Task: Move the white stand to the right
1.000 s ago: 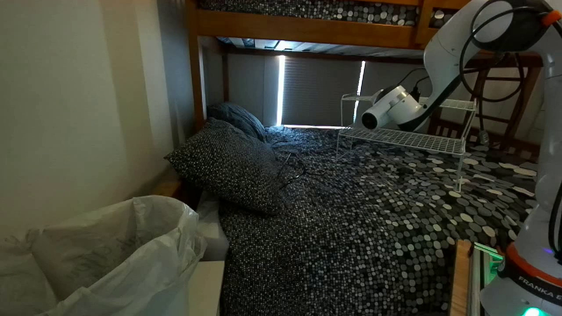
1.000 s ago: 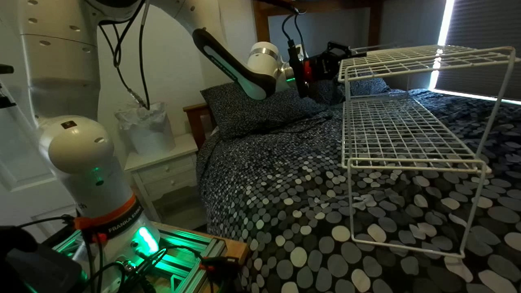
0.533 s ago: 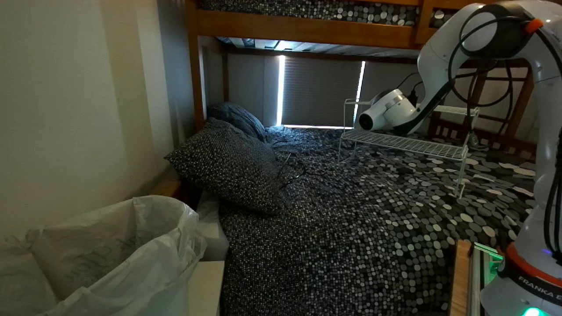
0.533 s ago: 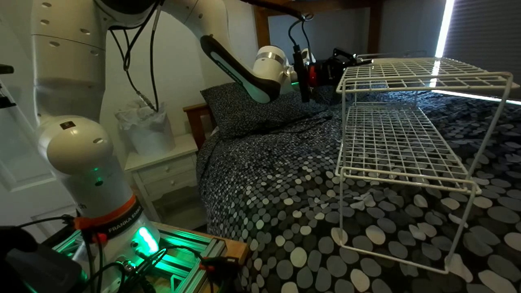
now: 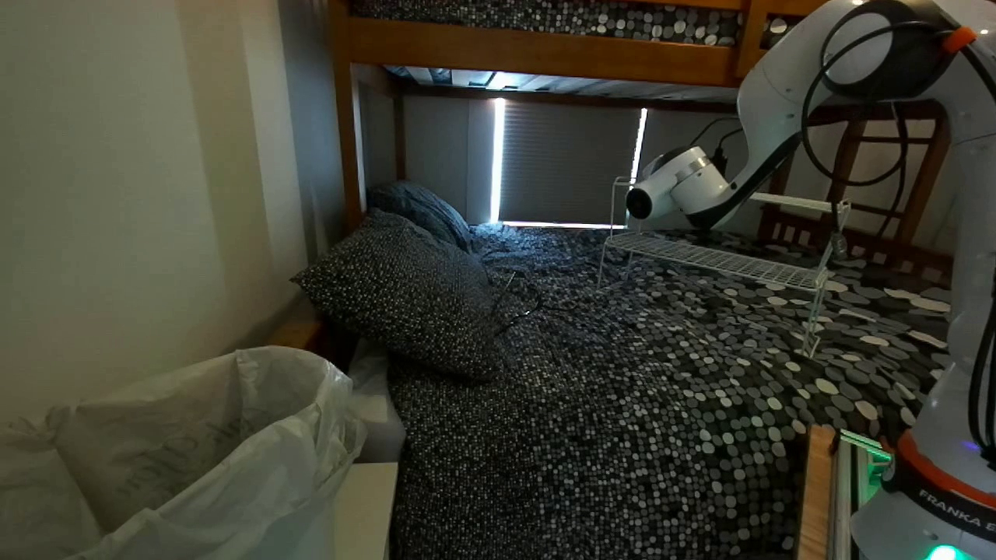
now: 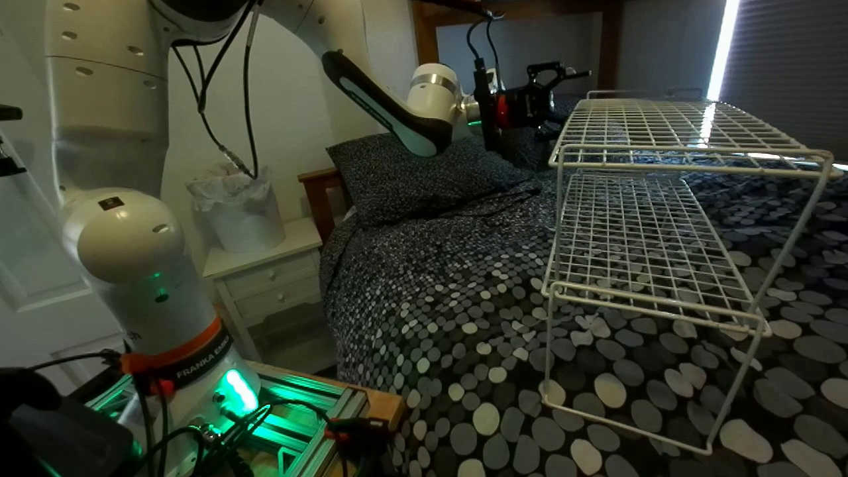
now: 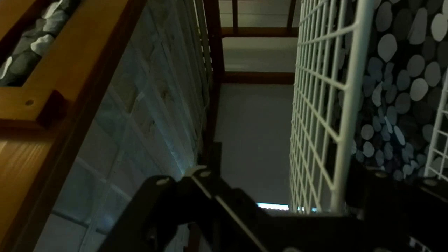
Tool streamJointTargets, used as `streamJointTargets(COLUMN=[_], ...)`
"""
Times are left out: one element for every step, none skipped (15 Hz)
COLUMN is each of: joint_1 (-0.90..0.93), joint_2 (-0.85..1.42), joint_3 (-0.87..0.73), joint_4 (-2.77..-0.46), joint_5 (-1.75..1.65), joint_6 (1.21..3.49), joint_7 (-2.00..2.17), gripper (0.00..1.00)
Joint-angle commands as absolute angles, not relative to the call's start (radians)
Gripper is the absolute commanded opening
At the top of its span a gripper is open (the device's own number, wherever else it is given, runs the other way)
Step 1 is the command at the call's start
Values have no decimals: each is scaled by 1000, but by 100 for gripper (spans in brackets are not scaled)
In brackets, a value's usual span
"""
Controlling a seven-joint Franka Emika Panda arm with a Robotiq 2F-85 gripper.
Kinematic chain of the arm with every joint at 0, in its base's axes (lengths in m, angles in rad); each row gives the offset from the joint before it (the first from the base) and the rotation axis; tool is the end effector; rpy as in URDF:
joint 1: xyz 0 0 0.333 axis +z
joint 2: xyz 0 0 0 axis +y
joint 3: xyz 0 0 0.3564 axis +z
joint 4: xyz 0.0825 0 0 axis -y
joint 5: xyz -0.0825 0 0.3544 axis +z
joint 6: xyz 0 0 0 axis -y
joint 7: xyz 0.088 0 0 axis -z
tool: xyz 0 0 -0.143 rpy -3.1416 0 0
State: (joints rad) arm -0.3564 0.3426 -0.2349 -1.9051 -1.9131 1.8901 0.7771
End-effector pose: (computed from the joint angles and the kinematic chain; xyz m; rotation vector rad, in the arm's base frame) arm 0.4911 -0.4320 0.4444 1.4431 -0.0863 -0.0894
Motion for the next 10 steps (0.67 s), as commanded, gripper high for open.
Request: streamJointTargets(joint_1=[-342,-340,-337,-337,-335,-335,-329,-324,-316,-307], joint_2=[294,290,287,279,269,249,226,201,168,131], joint_3=[-208,-201,-194,-187,-180,-171,-164,-159,-154,-149], joint_4=[-1930,-1931,-1931,-1934,-1937,-1946,-1957,-1969,-1983,-1997], joint_5=[-1875,-1865,-1846,-1814,-1770,-1713,-1659,-1604,-1554,-1489], joint_6=[1959,1975,1996,2025,2053,2092,2117,2146,2173,2192], joint_7=[711,702,686,664,639,603,578,550,534,488], gripper=[100,100,100,100,100,100,100,99,100,100])
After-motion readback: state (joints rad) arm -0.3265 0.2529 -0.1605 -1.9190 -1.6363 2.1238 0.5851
